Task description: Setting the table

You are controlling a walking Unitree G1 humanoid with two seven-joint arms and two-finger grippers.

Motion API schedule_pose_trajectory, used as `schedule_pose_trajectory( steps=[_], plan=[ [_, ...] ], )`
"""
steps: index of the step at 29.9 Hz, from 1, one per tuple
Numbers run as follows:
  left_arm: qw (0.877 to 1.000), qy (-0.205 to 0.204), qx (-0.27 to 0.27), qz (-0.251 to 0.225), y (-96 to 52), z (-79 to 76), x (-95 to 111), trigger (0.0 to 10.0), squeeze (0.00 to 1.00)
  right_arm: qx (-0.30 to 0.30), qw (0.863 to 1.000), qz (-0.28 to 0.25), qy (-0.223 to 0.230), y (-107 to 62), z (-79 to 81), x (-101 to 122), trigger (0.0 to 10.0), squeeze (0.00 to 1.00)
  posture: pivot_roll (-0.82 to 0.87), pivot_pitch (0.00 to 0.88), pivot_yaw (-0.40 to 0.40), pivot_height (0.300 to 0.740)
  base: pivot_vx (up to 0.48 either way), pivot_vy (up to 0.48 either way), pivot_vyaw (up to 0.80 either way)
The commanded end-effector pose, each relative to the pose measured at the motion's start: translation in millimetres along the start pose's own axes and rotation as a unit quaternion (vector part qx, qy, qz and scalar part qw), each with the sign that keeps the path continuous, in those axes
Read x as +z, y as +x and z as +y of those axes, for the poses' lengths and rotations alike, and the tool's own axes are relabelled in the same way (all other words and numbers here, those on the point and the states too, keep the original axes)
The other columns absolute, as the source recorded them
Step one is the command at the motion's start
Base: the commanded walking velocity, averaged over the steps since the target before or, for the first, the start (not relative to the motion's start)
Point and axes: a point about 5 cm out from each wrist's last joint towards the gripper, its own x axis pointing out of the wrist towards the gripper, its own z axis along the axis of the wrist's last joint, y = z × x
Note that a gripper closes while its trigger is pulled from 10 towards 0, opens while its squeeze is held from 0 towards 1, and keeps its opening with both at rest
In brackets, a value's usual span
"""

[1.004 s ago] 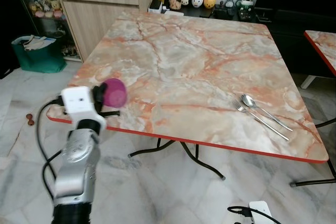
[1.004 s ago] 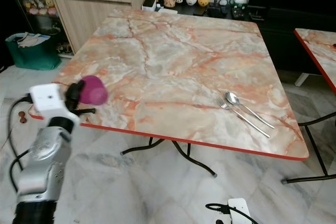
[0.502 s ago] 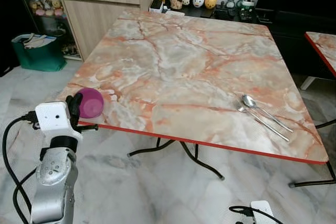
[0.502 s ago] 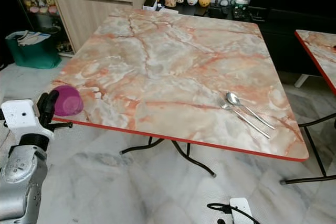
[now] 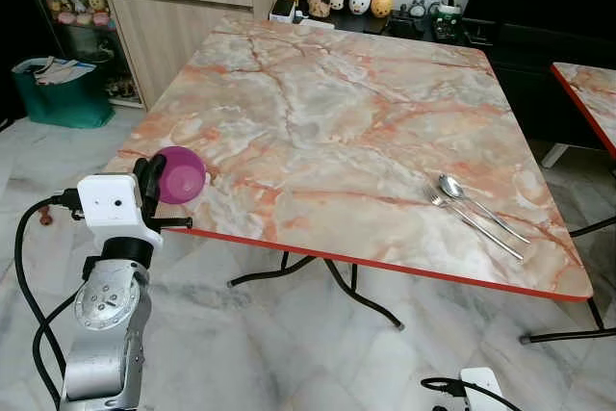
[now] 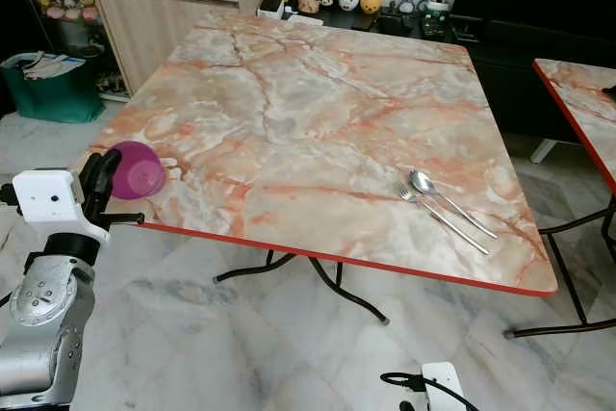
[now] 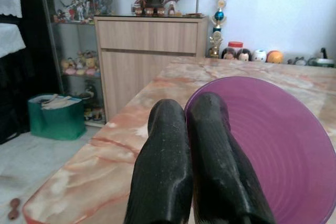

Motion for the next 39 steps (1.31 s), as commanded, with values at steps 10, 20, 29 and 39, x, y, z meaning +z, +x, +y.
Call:
schedule_pose_trajectory(
  steps=[10,20,29,39],
  plan=[
    [0.999,0.021,0.037,-0.002,-5.8,3.4,-0.9,10.0,0.0,-0.011,1.0,0.0,0.004,-1.6,-8.1,-1.5,10.0,0.0,0.1,0.0,-0.104,0.74,0.0,0.0,0.0],
    [0.999,0.035,0.032,-0.014,3.2,2.6,1.4,10.0,0.0,-0.014,1.0,0.001,0.005,-1.9,-8.2,-3.3,10.0,0.0,0.08,0.0,-0.093,0.74,0.0,-0.309,0.0],
    [0.999,0.025,0.029,-0.012,3.4,-2.8,-1.4,10.0,0.0,-0.01,1.0,0.009,0.003,-2.0,-6.6,-6.0,10.0,0.0,0.09,0.0,-0.087,0.74,0.0,-0.32,-0.17],
    [0.999,0.026,0.022,-0.014,8.4,-3.1,-1.8,10.0,0.0,-0.01,1.0,0.005,0.006,-1.8,-4.5,-6.2,10.0,0.0,0.09,0.0,-0.08,0.74,0.0,-0.317,-0.15]
  ],
)
